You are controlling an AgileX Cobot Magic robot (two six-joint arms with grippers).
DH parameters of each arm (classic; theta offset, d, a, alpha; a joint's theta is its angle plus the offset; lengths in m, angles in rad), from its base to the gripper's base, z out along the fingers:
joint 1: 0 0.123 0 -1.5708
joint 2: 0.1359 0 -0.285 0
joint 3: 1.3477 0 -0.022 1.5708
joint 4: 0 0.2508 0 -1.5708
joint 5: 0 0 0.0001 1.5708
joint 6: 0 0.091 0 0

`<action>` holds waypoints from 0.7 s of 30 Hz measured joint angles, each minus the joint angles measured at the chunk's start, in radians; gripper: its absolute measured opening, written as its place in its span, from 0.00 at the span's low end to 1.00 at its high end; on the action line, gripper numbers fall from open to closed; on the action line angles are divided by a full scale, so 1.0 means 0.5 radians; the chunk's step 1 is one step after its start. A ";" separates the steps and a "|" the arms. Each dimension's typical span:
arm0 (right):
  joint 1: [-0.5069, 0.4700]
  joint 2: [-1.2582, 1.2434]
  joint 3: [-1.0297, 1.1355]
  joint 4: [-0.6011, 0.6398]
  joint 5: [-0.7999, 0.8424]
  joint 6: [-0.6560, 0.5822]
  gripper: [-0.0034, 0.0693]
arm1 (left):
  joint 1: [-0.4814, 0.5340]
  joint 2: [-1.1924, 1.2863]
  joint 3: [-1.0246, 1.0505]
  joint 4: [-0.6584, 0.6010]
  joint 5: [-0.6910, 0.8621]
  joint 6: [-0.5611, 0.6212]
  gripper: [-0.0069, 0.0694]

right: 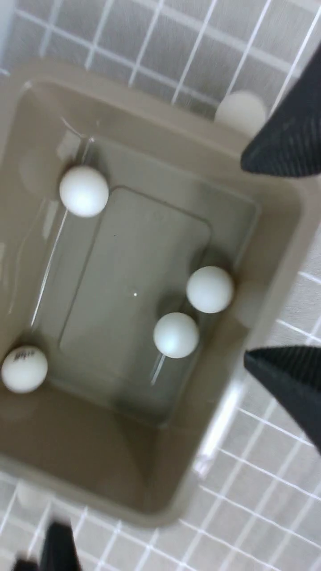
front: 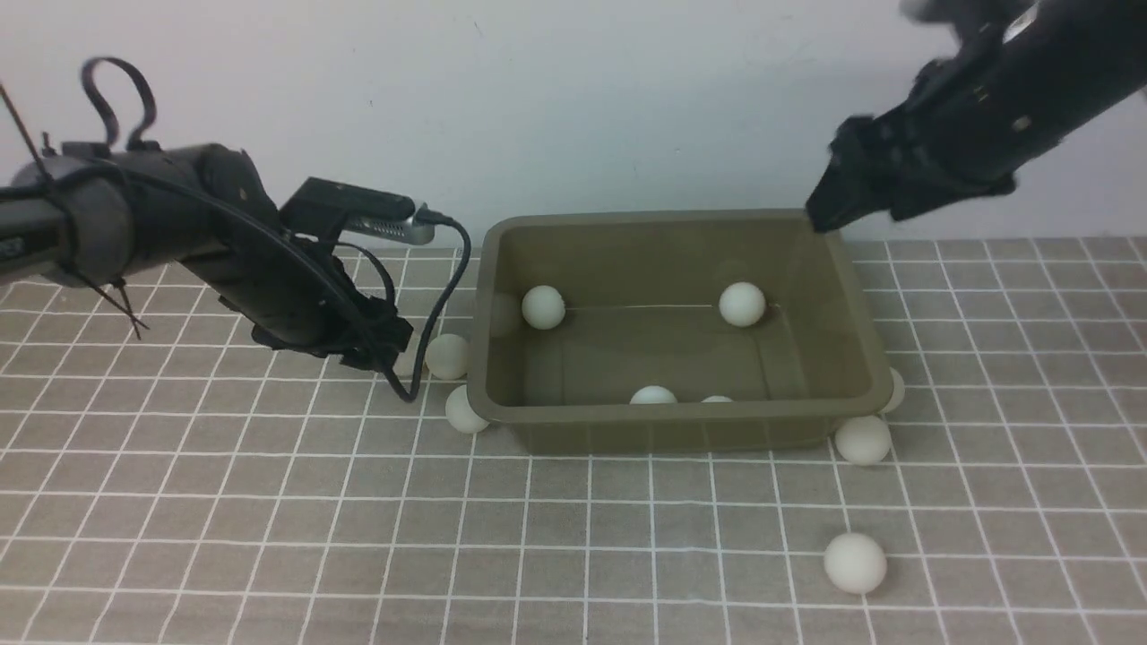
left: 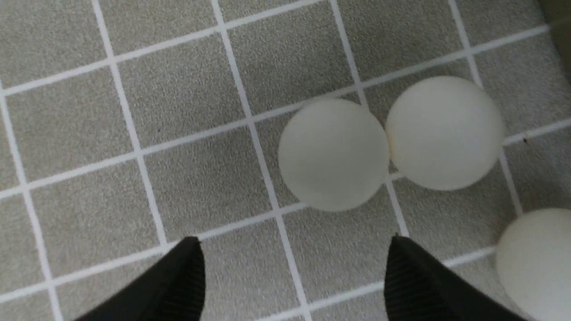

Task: Put the table tennis balls into the box on the grey coffee tablecloth.
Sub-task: 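Reach for and grasp a ping pong ball on the table beside the basket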

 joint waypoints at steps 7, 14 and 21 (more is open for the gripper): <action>0.000 -0.410 -0.002 -0.193 0.097 0.021 0.50 | 0.000 0.060 0.000 -0.055 -0.199 0.000 0.76; 0.002 -0.520 -0.002 -0.375 0.119 0.167 0.49 | 0.000 0.060 -0.002 -0.194 -0.204 -0.002 0.76; 0.002 -0.514 0.000 -0.377 0.126 0.177 0.48 | 0.000 0.067 -0.002 -0.253 -0.269 -0.002 0.76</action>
